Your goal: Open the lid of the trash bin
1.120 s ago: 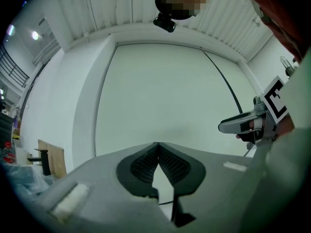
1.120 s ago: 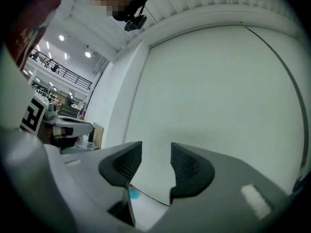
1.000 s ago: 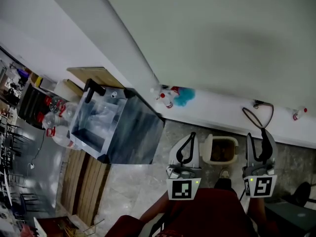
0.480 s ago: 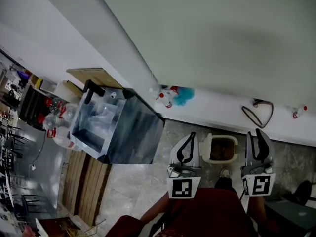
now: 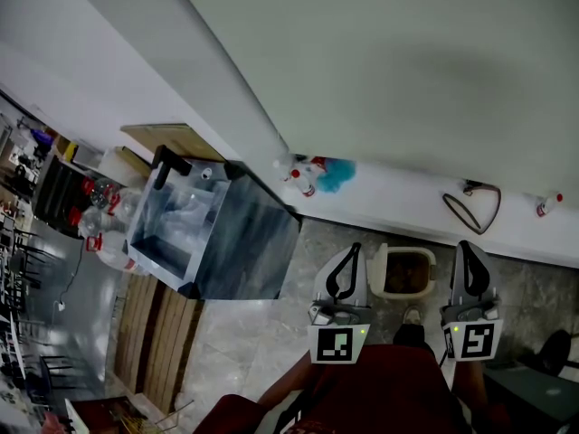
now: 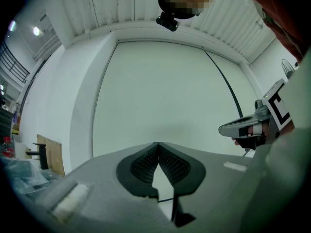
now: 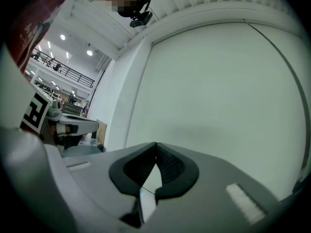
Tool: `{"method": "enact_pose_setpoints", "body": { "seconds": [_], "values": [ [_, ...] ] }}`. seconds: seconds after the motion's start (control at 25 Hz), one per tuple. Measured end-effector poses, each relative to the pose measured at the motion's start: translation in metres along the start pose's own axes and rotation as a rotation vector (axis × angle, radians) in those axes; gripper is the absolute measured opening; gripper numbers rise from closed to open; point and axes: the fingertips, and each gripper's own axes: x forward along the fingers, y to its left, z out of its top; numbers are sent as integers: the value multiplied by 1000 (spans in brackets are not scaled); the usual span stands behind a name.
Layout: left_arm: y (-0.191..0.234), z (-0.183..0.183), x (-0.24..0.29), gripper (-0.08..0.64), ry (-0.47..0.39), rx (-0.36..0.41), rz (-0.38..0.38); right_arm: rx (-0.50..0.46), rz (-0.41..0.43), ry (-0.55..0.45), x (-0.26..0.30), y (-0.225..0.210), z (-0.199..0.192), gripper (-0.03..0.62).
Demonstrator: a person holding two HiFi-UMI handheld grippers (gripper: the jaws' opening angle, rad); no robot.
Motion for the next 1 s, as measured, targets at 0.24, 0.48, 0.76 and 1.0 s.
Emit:
{"method": "enact_pose_setpoints", "body": {
  "seconds": [0.24, 0.48, 0.76, 1.0],
  "values": [
    [2, -4, -1, 5, 15, -2, 2, -12, -7, 8, 1, 0, -2, 0],
    [2, -5, 0, 5, 10, -4, 5, -22, -6, 23, 0, -3, -5, 0],
    [3, -7, -1, 5, 23, -16, 7, 22, -22, 40, 2, -1, -3, 0],
    [2, -7, -1, 5, 22, -1, 4, -13, -13, 35, 0, -6, -8, 0]
  ]
}}
